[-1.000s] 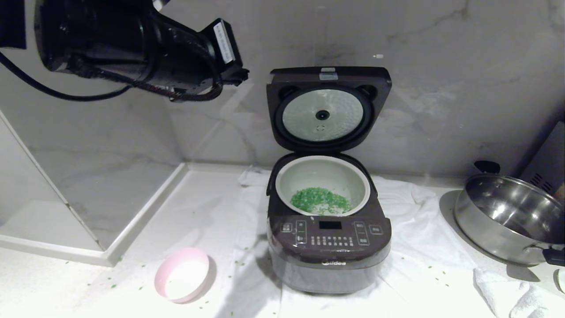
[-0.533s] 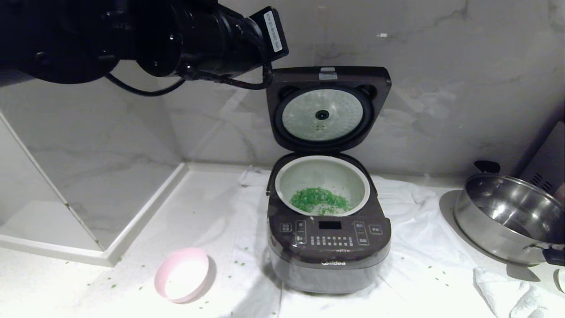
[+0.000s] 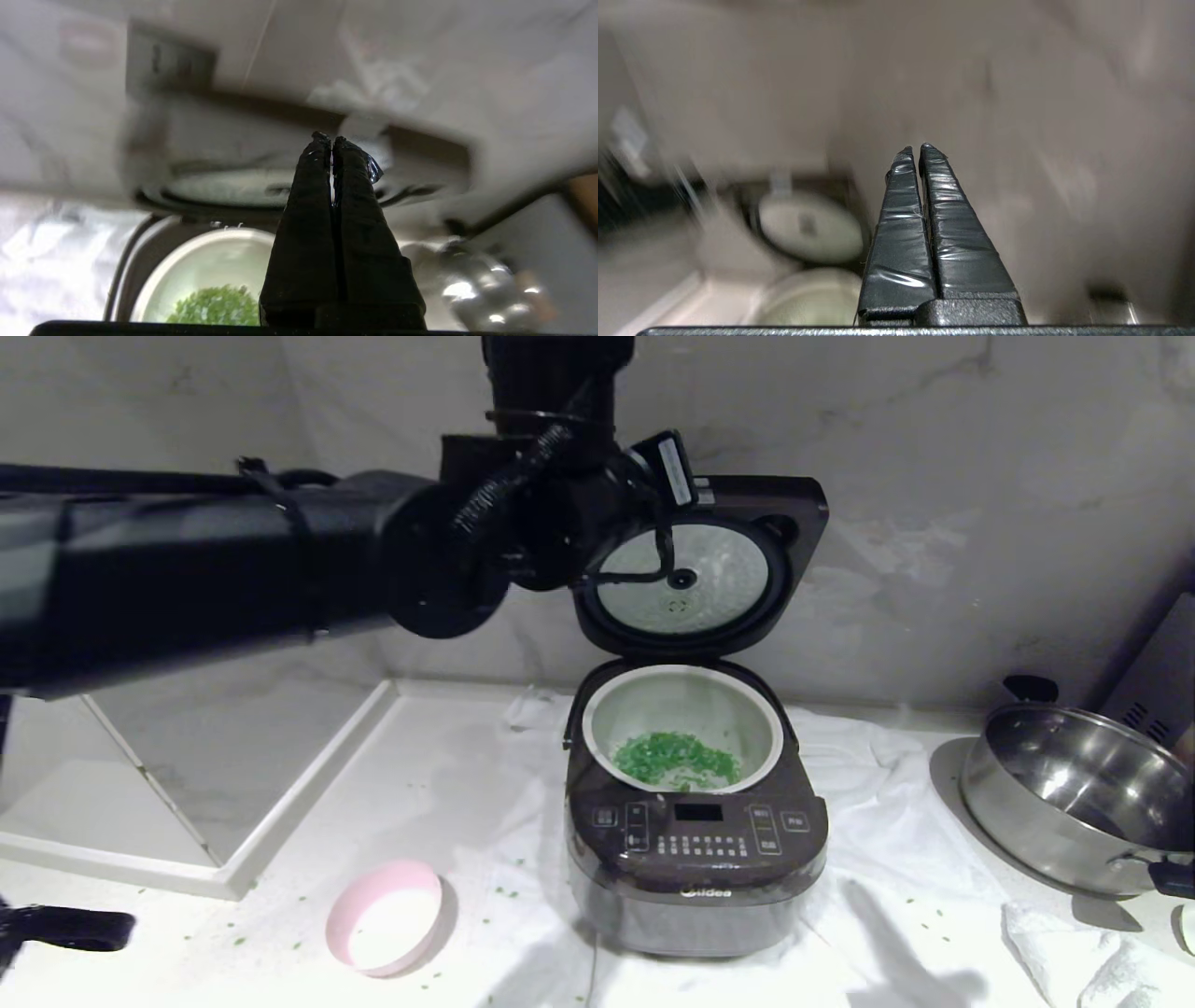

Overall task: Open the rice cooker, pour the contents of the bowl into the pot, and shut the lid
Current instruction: Close the rice cooker

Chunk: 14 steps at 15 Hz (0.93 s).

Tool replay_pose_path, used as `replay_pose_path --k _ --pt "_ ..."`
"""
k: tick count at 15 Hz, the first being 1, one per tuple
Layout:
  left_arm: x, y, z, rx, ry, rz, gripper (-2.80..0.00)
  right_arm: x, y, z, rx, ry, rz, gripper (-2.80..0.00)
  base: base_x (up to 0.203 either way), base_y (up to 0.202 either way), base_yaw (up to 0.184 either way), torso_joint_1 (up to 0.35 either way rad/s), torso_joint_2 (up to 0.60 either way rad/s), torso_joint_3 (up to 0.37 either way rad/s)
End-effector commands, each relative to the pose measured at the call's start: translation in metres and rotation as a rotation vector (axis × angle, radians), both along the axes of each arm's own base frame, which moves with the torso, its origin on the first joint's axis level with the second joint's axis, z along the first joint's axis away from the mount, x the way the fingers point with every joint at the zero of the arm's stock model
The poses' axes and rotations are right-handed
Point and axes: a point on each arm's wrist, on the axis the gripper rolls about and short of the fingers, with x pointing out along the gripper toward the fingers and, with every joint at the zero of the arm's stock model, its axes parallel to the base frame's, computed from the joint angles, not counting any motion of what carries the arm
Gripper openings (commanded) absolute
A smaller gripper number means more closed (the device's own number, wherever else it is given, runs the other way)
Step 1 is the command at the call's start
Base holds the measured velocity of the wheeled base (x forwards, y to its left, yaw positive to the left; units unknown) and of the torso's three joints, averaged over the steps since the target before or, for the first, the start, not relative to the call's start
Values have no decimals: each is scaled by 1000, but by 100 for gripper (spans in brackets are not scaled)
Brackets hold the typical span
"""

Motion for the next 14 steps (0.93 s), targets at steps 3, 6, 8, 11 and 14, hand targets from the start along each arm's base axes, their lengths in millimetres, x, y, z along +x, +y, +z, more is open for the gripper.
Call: replay_pose_path --k 3,6,8,11,14 --pt "33 -31 -52 37 3 56 -280 35 7 -5 -7 98 68 -280 0 0 0 0 0 0" --pt "30 -29 -47 33 -2 53 -280 52 9 -5 -11 134 79 -280 0 0 0 0 0 0" --pt "26 -26 -40 23 -9 60 -280 67 12 -2 -13 157 98 -280 0 0 0 0 0 0" --pt "15 -20 -27 20 -7 57 -280 102 16 16 13 161 118 -280 0 0 0 0 0 0" --pt "-4 -18 -12 3 2 32 -280 150 22 31 10 172 160 -280 0 0 0 0 0 0"
